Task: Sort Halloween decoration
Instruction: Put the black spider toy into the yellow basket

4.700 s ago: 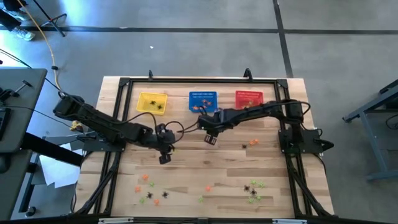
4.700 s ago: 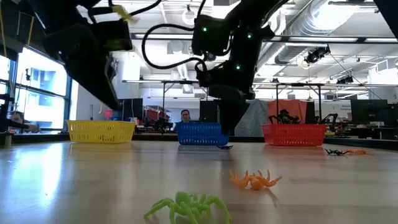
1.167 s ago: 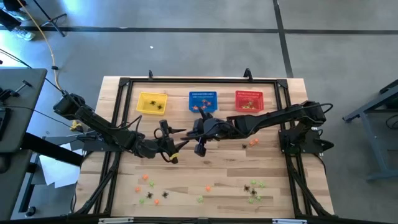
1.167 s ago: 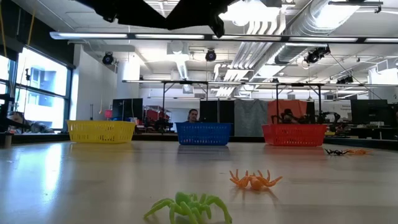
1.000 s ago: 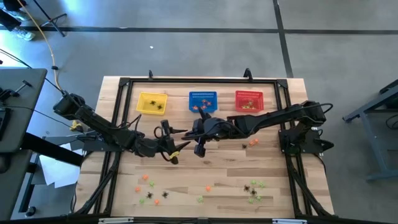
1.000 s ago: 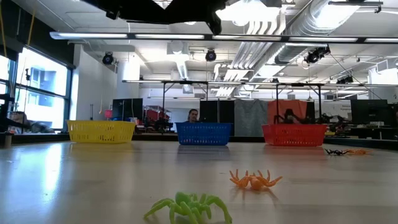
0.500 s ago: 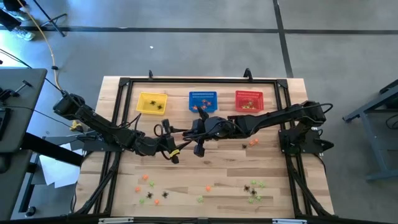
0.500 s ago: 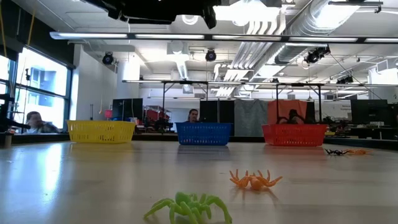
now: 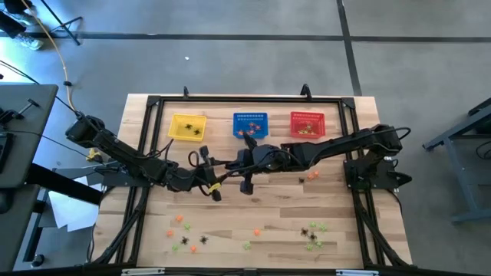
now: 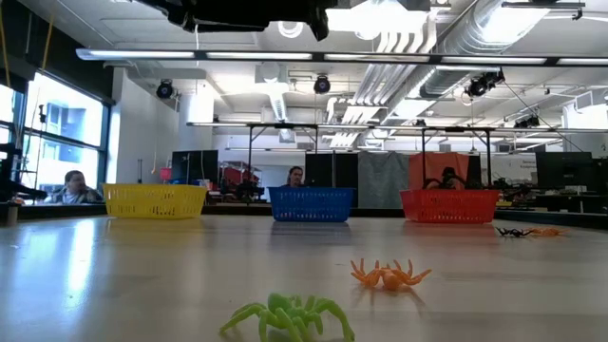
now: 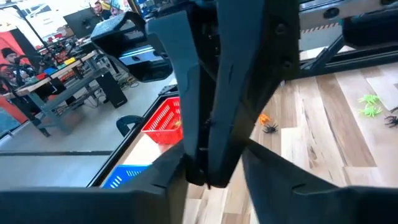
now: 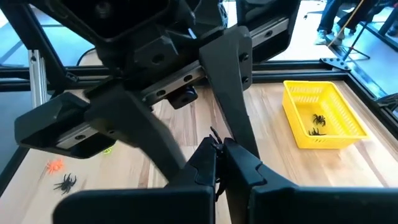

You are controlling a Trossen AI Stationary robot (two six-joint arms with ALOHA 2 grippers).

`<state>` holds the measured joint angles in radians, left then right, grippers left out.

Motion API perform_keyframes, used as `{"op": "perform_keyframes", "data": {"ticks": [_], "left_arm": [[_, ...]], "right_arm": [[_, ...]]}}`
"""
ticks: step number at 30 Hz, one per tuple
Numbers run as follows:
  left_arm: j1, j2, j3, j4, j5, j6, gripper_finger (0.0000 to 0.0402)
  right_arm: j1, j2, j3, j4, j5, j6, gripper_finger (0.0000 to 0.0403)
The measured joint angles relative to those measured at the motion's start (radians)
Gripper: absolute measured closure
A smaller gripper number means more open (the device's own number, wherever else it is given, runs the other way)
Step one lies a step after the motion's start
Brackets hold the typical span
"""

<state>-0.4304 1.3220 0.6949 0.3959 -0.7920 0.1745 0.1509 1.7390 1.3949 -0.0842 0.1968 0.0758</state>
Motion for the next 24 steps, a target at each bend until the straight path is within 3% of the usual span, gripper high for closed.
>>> {"op": "perform_keyframes", "data": {"ticks": [4,8,24], "left_arm": [[0.0,0.0,0.0,-0.007,-0.001,-0.009,0.0325],[0.0,0.0,0.0,-0.01,0.0,-0.023,0.0347],[0.0,-0.001,0.0,0.003,-0.003,-0.034,0.0315]], "right_arm": [[0.0,0.0,0.0,-0.002,-0.007,-0.015,0.0402],[0.001,0.0,0.0,-0.003,-0.007,-0.047,0.0403],[0.0,0.0,0.0,0.036,0.012,-0.11,0.0403]]}}
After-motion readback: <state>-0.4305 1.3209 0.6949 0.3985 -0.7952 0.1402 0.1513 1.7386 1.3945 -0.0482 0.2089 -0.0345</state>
